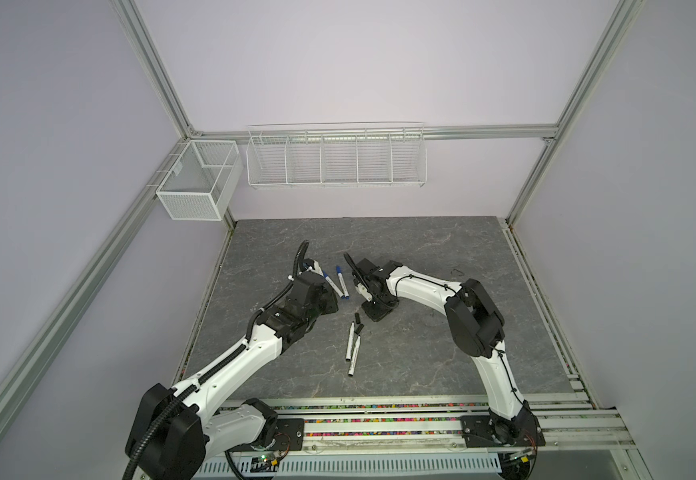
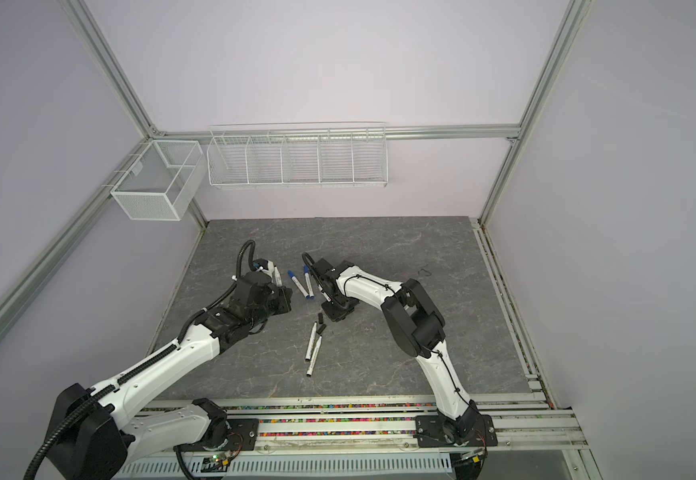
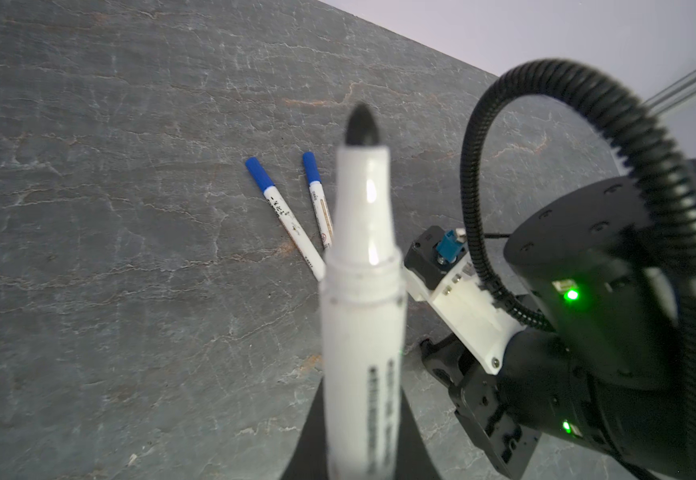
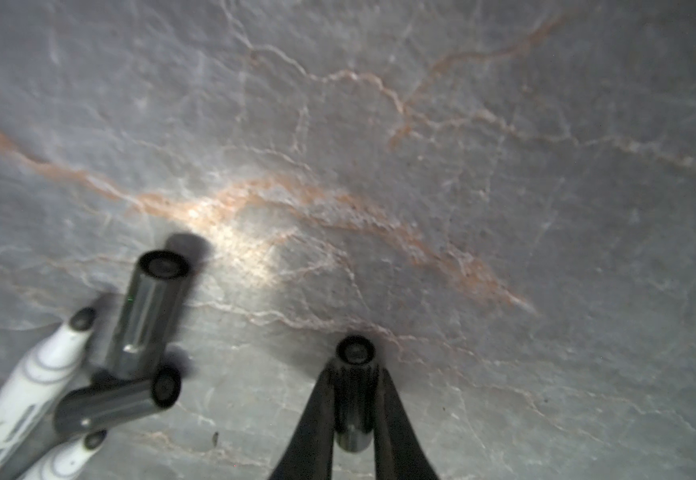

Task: Insert the pens into the pen caps
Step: 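Lower the right gripper to the black caps and grasp one, then lift the black cap with the right gripper and lower it onto the marker tip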

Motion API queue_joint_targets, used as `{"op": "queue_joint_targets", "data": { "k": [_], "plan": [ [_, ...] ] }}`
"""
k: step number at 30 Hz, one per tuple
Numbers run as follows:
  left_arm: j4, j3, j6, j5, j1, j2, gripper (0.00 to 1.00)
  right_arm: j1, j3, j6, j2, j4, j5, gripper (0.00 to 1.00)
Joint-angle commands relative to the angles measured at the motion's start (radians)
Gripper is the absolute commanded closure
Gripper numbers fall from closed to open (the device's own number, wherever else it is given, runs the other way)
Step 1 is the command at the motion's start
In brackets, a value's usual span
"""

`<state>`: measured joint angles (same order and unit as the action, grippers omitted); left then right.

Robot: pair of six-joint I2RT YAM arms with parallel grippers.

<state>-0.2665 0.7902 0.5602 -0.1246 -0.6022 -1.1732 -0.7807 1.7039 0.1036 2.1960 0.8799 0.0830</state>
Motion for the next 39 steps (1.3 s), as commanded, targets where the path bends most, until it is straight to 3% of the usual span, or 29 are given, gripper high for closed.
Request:
{"op": "queue_joint_targets", "data": {
  "k": [1, 5, 10, 14, 21, 39],
  "plan": [
    [0.013, 0.044, -0.057, 0.09, -0.001, -0.028, 1.0, 0.039, -0.067, 0.013, -0.111, -0.082, -0.087, 0.86],
    [0.044, 0.059, -0.097, 0.198, -0.019, -0.064, 1.0, 0.124, -0.187, 0.063, -0.339, -0.245, -0.193, 0.88],
    [0.092, 0.092, -0.195, 0.258, -0.13, -0.105, 1.0, 0.243, -0.371, 0.176, -0.633, -0.495, -0.369, 0.88],
    [0.141, 0.114, -0.237, 0.298, -0.2, -0.141, 1.0, 0.284, -0.442, 0.211, -0.764, -0.616, -0.5, 0.87],
    [0.209, 0.151, -0.235, 0.325, -0.245, -0.196, 1.0, 0.285, -0.446, 0.216, -0.782, -0.645, -0.674, 0.86],
    [0.238, 0.175, -0.24, 0.34, -0.256, -0.215, 1.0, 0.284, -0.478, 0.262, -0.74, -0.705, -0.698, 0.86]
  ]
}}
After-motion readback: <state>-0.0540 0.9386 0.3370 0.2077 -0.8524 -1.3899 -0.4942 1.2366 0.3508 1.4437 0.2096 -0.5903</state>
